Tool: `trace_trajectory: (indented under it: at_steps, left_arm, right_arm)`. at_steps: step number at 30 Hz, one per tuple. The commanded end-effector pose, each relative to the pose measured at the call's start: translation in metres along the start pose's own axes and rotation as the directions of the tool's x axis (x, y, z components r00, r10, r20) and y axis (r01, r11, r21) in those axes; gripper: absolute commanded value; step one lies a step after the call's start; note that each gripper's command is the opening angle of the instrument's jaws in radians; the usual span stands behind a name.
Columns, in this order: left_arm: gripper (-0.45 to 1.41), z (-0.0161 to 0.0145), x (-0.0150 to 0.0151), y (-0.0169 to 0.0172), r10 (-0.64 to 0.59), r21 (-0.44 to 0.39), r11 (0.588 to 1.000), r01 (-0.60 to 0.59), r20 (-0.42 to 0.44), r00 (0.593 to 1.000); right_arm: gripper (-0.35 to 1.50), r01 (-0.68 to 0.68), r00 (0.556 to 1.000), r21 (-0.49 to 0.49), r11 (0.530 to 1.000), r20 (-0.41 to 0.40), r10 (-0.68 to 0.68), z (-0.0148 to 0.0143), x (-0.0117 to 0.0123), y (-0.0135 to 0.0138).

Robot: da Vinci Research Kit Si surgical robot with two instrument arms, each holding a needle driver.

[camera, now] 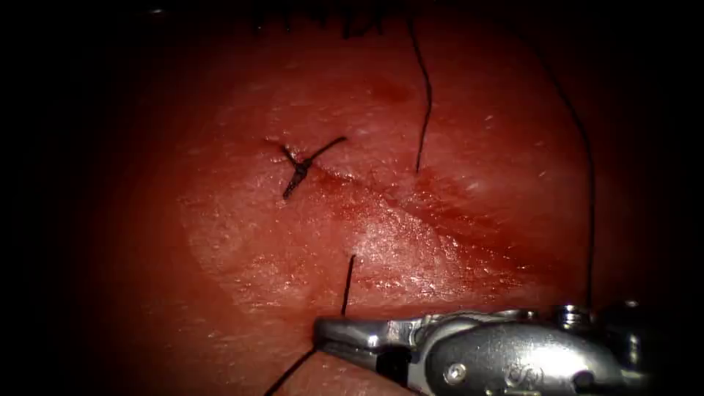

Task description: Wound Closure

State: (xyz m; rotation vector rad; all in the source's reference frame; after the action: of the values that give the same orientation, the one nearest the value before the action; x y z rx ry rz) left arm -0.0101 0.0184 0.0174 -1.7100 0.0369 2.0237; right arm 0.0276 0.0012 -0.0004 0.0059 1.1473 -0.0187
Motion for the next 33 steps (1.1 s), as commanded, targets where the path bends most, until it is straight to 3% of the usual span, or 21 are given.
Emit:
trace_trajectory:
  at_steps: [1,7,33]
  left_arm:
    - [-0.45,0.0007,-0.0004,0.0000,0.000,-0.001,1.000,0.000,-0.001,1.000]
    - [-0.45,0.0007,-0.0004,0.0000,0.001,-0.004,1.000,-0.001,-0.003,1.000]
    - [-0.45,0.0007,-0.0006,0.0002,0.004,-0.004,1.000,-0.004,-0.001,1.000]
  right_arm:
    - [-0.35,-0.002,1.000,0.006,1.000,-0.007,0.002,0.0007,0.0009,-0.0009]
    - [-0.35,-0.013,1.000,0.015,1.000,-0.020,0.013,0.0005,0.0030,-0.0015]
    - [-0.35,0.008,0.999,0.059,0.998,-0.038,-0.005,-0.0005,0.0048,-0.0038]
